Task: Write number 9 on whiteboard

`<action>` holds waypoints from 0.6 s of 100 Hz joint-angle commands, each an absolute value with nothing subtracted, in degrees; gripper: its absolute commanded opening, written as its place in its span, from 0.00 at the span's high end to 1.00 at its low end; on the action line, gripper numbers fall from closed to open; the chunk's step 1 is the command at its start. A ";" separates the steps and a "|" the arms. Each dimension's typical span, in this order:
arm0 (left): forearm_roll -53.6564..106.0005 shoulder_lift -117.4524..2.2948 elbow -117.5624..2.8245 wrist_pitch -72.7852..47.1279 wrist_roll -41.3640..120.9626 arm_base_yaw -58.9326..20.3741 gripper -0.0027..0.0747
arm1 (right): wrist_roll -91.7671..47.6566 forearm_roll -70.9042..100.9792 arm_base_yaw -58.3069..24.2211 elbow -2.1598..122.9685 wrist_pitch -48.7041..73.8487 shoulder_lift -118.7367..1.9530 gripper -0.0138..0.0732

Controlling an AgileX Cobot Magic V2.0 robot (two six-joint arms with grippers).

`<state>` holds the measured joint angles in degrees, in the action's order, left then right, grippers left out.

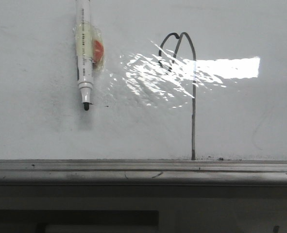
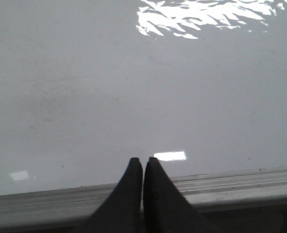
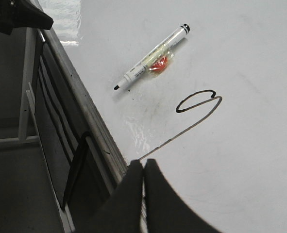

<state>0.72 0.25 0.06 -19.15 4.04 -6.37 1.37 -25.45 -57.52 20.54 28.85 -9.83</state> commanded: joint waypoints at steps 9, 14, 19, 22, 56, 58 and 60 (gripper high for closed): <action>0.72 1.85 1.15 -16.37 3.40 -6.32 0.99 | 1.46 -26.99 -56.45 22.04 25.55 -10.37 0.89; 0.72 1.85 1.15 -16.37 3.40 -6.32 0.99 | 1.46 -28.91 -55.00 21.38 27.87 -10.37 0.89; 0.72 1.85 1.15 -16.37 3.40 -6.32 0.99 | 6.55 -28.62 -51.73 20.08 26.40 -10.37 0.89; 0.72 1.85 1.15 -16.37 3.40 -6.32 0.99 | 9.72 -28.28 -49.41 18.95 24.58 -10.37 0.89; 0.72 1.85 1.15 -16.37 3.40 -6.32 0.99 | 12.18 -9.79 -16.01 2.24 5.58 -10.29 0.89; 0.72 1.85 1.15 -16.37 3.40 -6.32 0.99 | 12.18 -9.79 -15.10 1.69 5.89 -10.29 0.89; 0.72 1.85 1.15 -16.37 3.40 -6.32 0.99 | 12.18 -9.79 -14.29 1.20 6.30 -10.29 0.89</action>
